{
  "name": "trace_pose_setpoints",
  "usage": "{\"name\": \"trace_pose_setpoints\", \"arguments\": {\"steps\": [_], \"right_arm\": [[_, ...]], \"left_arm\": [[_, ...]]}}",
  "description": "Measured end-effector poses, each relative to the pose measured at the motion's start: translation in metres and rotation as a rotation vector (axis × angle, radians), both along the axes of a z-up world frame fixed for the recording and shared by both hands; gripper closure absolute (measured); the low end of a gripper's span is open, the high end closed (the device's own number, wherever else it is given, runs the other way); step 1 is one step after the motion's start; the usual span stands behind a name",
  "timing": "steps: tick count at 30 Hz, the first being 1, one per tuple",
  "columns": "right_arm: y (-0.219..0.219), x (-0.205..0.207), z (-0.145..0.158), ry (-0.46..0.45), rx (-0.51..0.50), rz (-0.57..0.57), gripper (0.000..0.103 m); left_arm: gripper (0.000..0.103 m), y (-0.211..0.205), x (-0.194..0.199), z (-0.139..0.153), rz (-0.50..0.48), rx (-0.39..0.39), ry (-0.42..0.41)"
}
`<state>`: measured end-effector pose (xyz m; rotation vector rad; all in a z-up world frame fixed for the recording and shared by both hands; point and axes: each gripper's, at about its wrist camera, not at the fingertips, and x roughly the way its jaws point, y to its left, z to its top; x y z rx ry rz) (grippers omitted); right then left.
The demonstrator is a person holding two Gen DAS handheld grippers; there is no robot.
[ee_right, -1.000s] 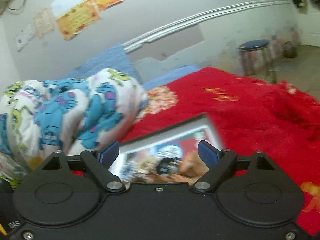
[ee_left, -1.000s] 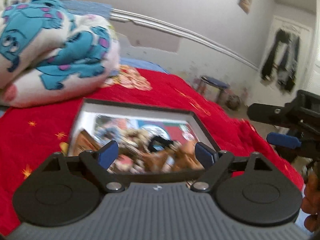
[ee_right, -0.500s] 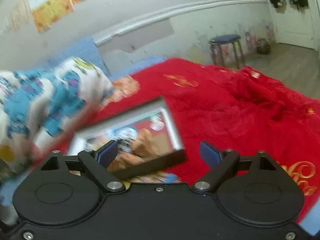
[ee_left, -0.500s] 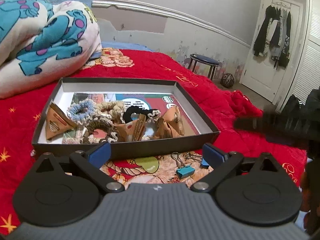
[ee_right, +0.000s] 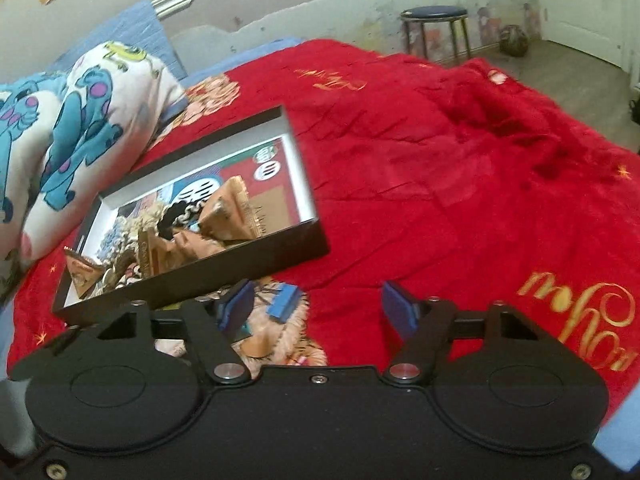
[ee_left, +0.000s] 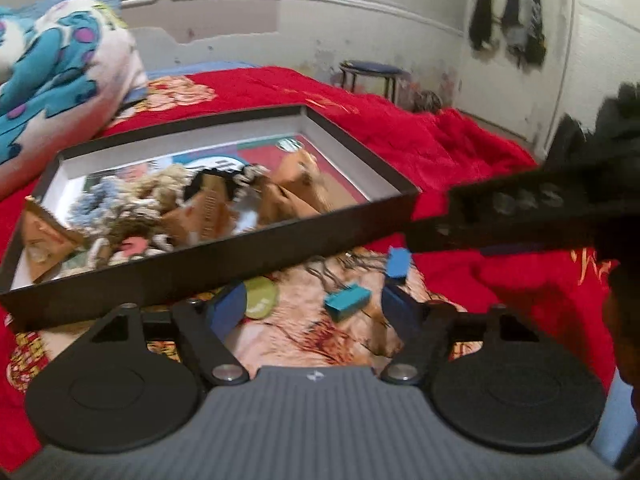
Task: Organize objects
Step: 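Grasp a blue binder clip with left tool while right tool grasps another blue clip, then lift both blue binder clips and carry them over the black box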
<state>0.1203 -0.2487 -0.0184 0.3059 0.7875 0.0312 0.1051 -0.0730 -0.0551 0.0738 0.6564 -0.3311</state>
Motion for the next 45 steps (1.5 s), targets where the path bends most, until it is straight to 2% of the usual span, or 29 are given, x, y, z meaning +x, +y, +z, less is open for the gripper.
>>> {"name": "trace_pose_setpoints", "arguments": {"steps": [2, 3, 4, 5, 7, 13, 18, 21, 24, 28, 33, 45], "right_arm": [[0.005, 0.007, -0.003, 0.013, 0.003, 0.014, 0.05], [0.006, 0.009, -0.004, 0.017, 0.006, 0.02, 0.052], [0.009, 0.011, -0.006, 0.022, 0.006, 0.028, 0.054], [0.011, 0.013, -0.007, 0.024, 0.005, 0.035, 0.055], [0.015, 0.016, -0.008, 0.023, 0.009, 0.052, 0.056], [0.024, 0.023, -0.012, 0.034, 0.028, 0.094, 0.058], [0.032, 0.029, -0.018, 0.075, -0.012, 0.093, 0.059], [0.037, 0.031, -0.021, 0.082, -0.051, 0.091, 0.064], [0.048, 0.033, -0.024, 0.083, -0.115, 0.101, 0.074], [0.064, 0.03, -0.025, 0.069, -0.202, 0.134, 0.081], [0.072, 0.026, -0.022, 0.045, -0.233, 0.149, 0.085], [0.075, 0.017, -0.008, -0.009, -0.226, 0.143, 0.088]], "left_arm": [[0.031, -0.006, 0.0, -0.004, -0.019, 0.0, 0.014], [0.036, -0.009, 0.001, -0.005, -0.024, 0.005, 0.018], [0.05, -0.011, 0.002, -0.006, -0.022, 0.017, 0.022], [0.058, -0.013, 0.003, -0.007, -0.018, 0.034, 0.017], [0.069, -0.017, 0.004, -0.009, -0.013, 0.07, 0.001], [0.072, -0.013, -0.003, -0.007, -0.013, 0.097, -0.013], [0.072, -0.001, -0.006, -0.001, 0.036, 0.075, 0.036], [0.072, 0.005, -0.007, 0.004, 0.059, 0.079, 0.059], [0.072, 0.014, -0.006, 0.007, 0.082, 0.059, 0.095], [0.072, 0.024, -0.003, 0.012, 0.119, 0.048, 0.107], [0.072, 0.034, 0.001, 0.015, 0.133, 0.024, 0.128], [0.072, 0.037, -0.003, 0.025, 0.123, -0.006, 0.105]]}}
